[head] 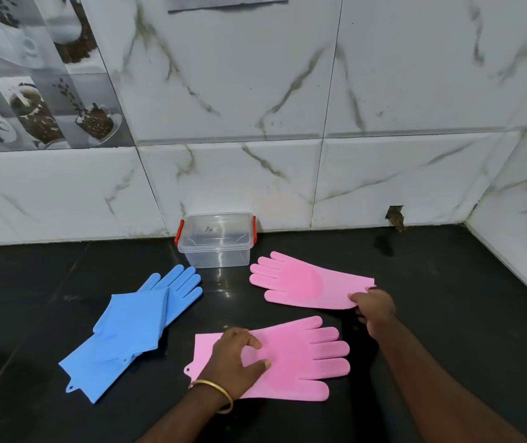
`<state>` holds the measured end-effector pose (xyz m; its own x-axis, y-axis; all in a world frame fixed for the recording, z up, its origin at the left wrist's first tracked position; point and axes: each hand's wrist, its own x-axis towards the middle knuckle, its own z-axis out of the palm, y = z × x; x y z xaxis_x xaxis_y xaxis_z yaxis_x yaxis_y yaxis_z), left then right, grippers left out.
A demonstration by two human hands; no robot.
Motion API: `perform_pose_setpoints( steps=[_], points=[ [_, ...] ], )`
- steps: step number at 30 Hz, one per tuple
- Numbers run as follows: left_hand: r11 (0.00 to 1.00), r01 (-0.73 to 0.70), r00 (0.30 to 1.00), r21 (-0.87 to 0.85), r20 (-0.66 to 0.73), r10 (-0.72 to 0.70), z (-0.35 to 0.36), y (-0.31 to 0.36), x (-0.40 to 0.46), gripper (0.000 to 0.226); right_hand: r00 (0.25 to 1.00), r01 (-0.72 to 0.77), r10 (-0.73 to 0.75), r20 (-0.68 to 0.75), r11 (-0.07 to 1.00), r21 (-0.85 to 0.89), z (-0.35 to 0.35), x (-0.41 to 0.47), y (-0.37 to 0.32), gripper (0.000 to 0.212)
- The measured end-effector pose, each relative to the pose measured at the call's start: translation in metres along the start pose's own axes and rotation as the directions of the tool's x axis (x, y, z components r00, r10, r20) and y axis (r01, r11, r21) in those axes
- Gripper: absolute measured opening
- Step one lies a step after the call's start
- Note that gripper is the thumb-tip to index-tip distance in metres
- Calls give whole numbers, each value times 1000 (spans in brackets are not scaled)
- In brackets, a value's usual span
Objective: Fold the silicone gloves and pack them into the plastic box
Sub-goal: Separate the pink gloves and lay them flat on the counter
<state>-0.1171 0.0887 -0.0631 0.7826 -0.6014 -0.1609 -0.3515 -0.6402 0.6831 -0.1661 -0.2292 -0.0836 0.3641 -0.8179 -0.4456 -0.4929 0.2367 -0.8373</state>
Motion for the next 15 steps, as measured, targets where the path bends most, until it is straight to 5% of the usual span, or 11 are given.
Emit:
perform_pose_setpoints(
  steps=[3,8,12,15],
  points=[
    [997,-53,997,-58,49,56,-1,33,18,32,992,125,-128,10,980,152,5,-2,-18,28],
    [935,-48,998,-352,12,56,-14,123,74,55,910,410,-413,32,909,79,12,-26,-52,18],
    [944,-210,973,-256,44,228,-25,190,122,43,816,569,-567,113,822,21,18,-41,-62,11],
    [981,-32,963,-191,258,82,-23,220,148,60,766,636,-628,138,771,-24,17,-48,-60,20]
  ],
)
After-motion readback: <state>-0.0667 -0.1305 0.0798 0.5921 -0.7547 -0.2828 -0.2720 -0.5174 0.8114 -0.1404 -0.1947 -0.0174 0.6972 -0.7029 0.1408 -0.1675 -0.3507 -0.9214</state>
